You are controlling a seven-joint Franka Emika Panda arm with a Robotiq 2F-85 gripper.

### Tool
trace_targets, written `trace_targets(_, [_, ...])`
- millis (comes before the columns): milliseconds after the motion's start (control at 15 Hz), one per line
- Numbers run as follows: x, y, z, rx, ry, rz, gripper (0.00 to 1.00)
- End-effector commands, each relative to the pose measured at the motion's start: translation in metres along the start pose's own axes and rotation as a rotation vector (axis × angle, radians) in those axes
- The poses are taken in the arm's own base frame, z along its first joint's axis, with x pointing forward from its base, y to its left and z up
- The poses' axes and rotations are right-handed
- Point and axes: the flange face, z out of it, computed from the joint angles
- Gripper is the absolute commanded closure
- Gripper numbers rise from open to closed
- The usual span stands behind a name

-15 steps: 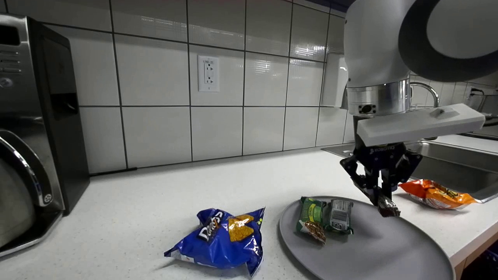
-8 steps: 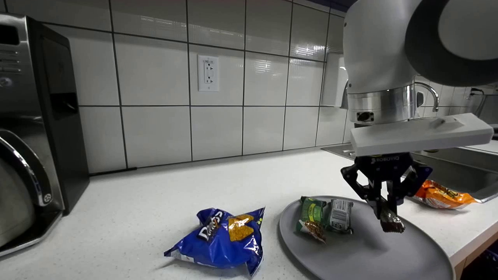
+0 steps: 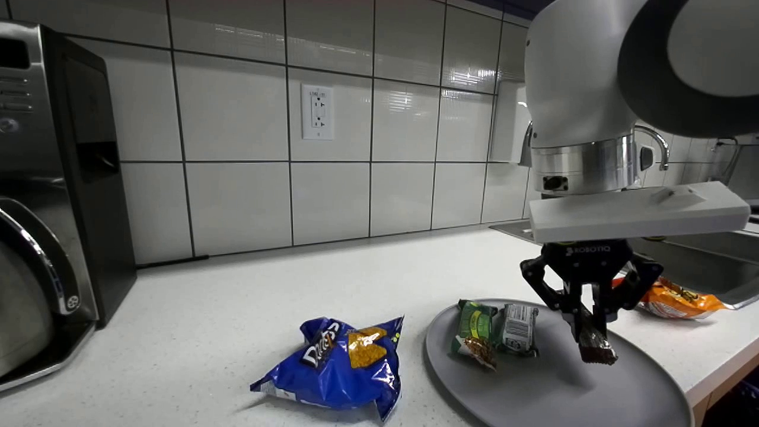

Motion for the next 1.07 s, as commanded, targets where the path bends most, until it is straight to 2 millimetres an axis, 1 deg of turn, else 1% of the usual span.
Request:
trace_targets(0, [-0.001,-0.003,0.001,0.033,-0.002,0.050,0.95])
trace_targets(600, [0.002,-0.008,0.015,0.061,-0.021,0.083,0.95])
trace_targets(667, [0.003,-0.008,0.015,0.061,-0.021,0.083,0.55])
trace_targets(733, [0.003,-0.008,0.016,0.063,-0.021,0.083,0.54])
trace_targets(1000, [0.004,-0.006,0.016,0.065,-0.019,0.082,0.26])
